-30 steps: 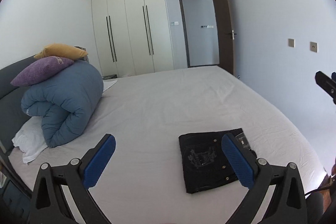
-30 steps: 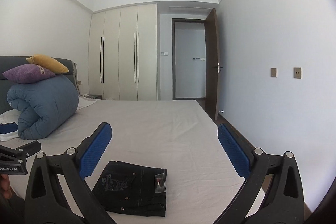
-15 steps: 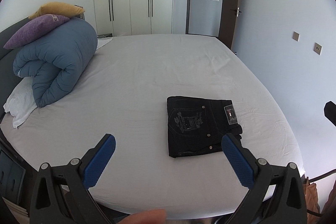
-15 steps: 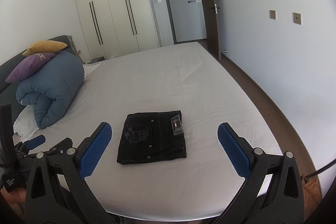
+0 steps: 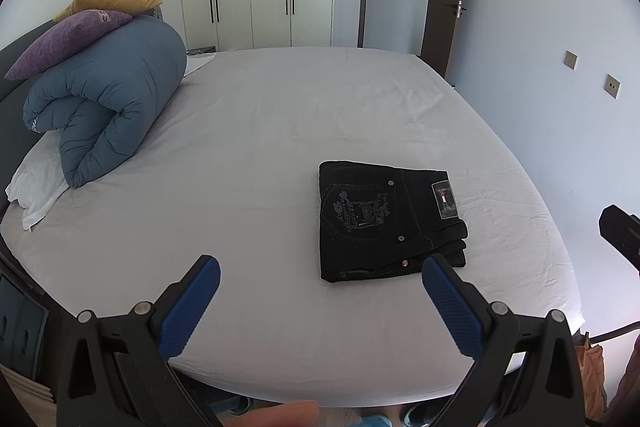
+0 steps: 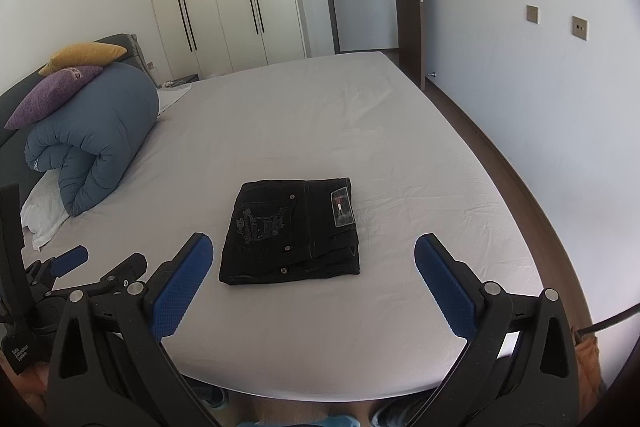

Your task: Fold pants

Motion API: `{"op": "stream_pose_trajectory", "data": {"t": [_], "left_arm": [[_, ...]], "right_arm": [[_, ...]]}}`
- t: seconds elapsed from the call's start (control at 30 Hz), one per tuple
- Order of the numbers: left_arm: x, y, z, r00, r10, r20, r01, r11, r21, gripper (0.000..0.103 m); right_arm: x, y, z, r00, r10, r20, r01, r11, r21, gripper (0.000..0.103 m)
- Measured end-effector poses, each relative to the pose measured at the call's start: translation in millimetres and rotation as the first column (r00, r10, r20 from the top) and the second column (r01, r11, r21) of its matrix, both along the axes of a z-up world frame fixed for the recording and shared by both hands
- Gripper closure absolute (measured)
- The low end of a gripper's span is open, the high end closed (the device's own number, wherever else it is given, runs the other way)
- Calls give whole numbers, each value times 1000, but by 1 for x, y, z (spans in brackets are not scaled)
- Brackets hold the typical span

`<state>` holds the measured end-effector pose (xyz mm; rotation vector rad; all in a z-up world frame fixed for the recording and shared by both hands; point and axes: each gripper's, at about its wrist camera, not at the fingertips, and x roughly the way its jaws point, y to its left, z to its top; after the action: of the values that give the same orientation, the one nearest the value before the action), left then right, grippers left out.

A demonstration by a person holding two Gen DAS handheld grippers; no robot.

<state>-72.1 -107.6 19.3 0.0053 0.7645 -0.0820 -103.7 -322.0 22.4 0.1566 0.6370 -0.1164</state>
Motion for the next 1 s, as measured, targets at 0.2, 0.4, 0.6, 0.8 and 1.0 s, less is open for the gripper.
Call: {"op": "stream_pose_trajectory", "data": {"t": [0.2, 0.4, 0.6, 0.8, 1.0], "left_arm": [[3, -2, -5, 1000, -1, -12, 1, 1000, 4, 0], [9, -2, -9, 1000, 5, -27, -5, 1000, 3, 0], [13, -1, -12, 1000, 6, -30, -5, 1000, 13, 0], [14, -1, -14, 999, 3, -33, -3, 1000, 14, 0], [16, 0, -16, 999, 5, -38, -4, 1000, 13, 0]], "right_arm": [[8, -1, -7, 1000, 9, -26, -9, 1000, 4, 0], [16, -1, -15, 999, 19, -50, -18, 1000, 13, 0], [23, -2, -17, 998, 25, -60, -24, 1000, 19, 0], [31, 0, -22, 997, 36, -73, -35, 999, 19, 0], [36, 1, -28, 996, 37, -84, -36, 999, 19, 0]]}}
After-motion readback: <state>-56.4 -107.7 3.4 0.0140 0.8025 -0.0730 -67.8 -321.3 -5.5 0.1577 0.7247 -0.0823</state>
